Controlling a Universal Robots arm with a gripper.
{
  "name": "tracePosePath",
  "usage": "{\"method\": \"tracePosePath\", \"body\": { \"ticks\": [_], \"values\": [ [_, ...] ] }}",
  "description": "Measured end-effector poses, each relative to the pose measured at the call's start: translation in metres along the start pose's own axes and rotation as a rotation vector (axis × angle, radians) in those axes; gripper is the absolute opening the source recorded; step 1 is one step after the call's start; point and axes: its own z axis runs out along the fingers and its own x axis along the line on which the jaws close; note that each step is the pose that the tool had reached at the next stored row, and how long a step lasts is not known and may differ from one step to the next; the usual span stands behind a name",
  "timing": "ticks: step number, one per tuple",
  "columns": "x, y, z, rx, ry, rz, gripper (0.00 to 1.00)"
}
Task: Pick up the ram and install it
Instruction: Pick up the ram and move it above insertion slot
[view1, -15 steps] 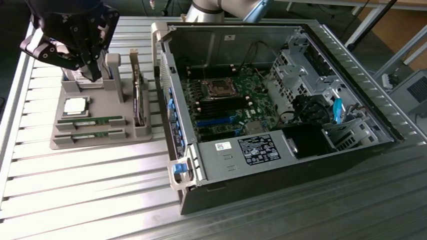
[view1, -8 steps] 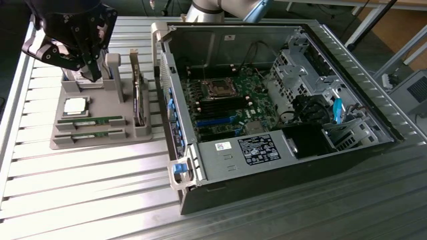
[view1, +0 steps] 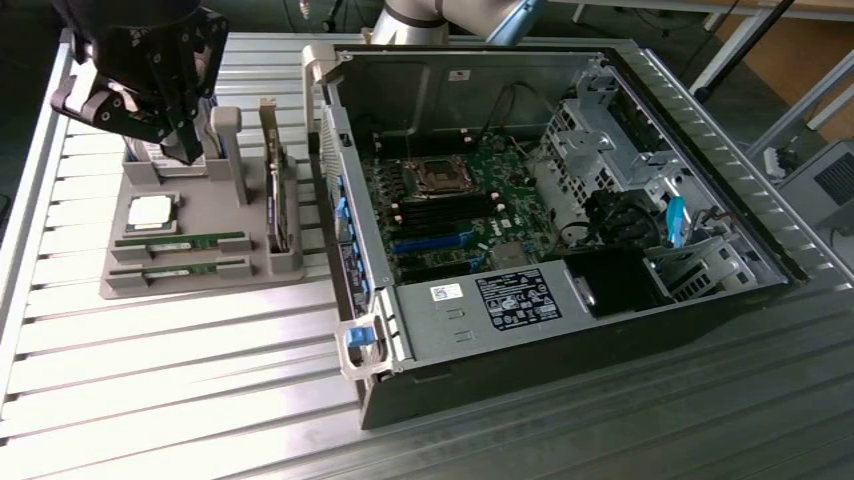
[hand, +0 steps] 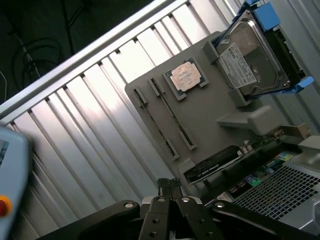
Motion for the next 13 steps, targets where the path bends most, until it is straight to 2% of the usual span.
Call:
{"method": "tracePosePath", "body": {
  "ticks": [9,13],
  "values": [
    [0.0000,0.0000,0.0000,0.0001,0.0058,-0.110,0.09],
    [0.0000,0.0000,0.0000,0.0000,0.0075,-0.141,0.09]
  ]
}}
